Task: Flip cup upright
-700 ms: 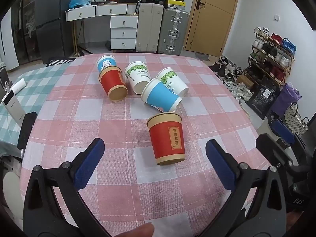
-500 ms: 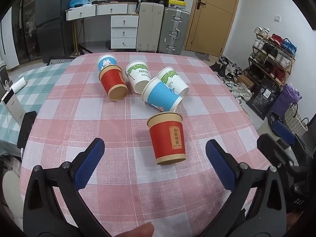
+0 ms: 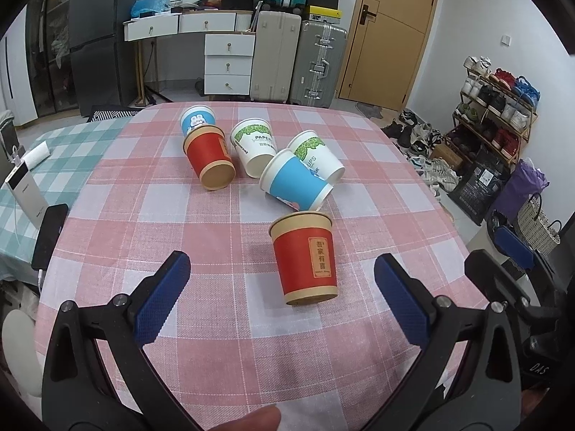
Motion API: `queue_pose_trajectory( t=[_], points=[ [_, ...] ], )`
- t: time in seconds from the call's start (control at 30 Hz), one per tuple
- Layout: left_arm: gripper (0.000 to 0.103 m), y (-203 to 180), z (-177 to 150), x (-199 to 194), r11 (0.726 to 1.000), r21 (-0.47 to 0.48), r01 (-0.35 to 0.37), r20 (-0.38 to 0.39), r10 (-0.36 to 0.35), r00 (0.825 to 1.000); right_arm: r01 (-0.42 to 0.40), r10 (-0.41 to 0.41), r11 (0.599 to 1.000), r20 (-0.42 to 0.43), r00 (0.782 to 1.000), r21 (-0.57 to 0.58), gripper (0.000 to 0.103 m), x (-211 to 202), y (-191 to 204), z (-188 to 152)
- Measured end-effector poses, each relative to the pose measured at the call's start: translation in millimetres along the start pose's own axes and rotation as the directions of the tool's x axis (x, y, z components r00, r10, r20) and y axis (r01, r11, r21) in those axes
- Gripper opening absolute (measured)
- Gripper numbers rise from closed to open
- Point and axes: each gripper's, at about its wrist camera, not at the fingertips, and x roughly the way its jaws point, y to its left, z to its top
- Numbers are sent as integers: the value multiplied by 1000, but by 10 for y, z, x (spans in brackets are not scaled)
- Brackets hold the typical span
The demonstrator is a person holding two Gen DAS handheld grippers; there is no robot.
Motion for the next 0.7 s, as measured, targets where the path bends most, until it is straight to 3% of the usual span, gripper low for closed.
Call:
queue_pose_trajectory(
  t=[0.5, 0.6, 0.7],
  points=[
    [102, 0, -5, 47, 1000, 15, -22, -53, 22, 998, 0, 0, 1000, -2, 1000, 2, 103, 0, -3, -2],
    [102, 3, -5, 49, 1000, 14, -12, -16, 13, 1000, 0, 0, 1000, -1, 1000, 3, 103, -1, -5, 0],
    [102, 12, -3, 68, 1000, 14, -18, -48, 18, 999, 0, 0, 1000, -2, 1000, 4, 103, 1, -5, -2]
  ],
)
